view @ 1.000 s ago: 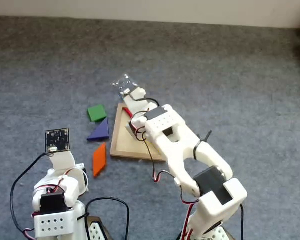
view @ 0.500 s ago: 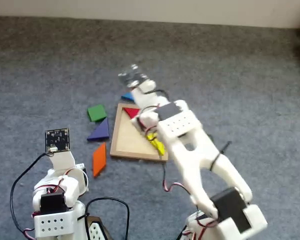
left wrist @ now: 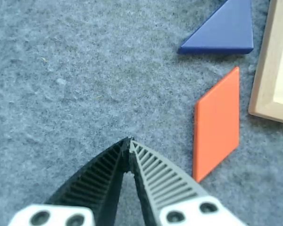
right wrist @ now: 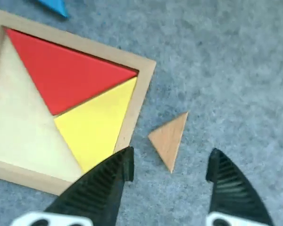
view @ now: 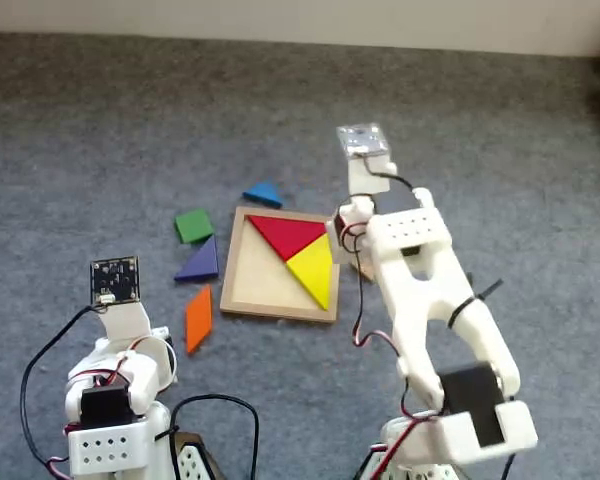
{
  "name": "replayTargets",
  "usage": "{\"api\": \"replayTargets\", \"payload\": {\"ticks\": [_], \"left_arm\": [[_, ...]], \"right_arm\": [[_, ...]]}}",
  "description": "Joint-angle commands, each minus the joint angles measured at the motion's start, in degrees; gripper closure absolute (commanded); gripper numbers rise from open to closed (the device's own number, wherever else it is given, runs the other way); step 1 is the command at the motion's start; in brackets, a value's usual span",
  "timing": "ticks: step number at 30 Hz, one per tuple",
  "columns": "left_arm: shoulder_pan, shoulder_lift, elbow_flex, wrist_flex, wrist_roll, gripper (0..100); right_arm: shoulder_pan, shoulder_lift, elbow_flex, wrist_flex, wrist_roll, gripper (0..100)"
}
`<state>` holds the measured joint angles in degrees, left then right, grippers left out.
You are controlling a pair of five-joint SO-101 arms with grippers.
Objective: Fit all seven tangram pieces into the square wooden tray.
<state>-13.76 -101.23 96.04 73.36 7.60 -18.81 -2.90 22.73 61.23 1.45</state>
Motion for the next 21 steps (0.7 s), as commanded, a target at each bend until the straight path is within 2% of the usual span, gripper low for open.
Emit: {"api": "replayTargets", "payload": {"ticks": [1,9,17,21], "left_arm": [[0.66,-0.04,1.27,0.18,-0.09,99],[0.66,-0.04,1.27,0.18,-0.09,99],[0.66,-0.04,1.27,0.18,-0.09,99],[0.66,-0.04,1.27,0.18,-0.09,99]], "right_arm": [[0.84,3.38,-2.77,0.22,-0.97,69.9],[0.84,16.13,-10.42,-0.66,-0.79,69.9],[0.84,20.62,-14.55,-0.57,-0.62,70.0],[0.84,20.79,-14.55,-0.57,-0.62,77.6]]}}
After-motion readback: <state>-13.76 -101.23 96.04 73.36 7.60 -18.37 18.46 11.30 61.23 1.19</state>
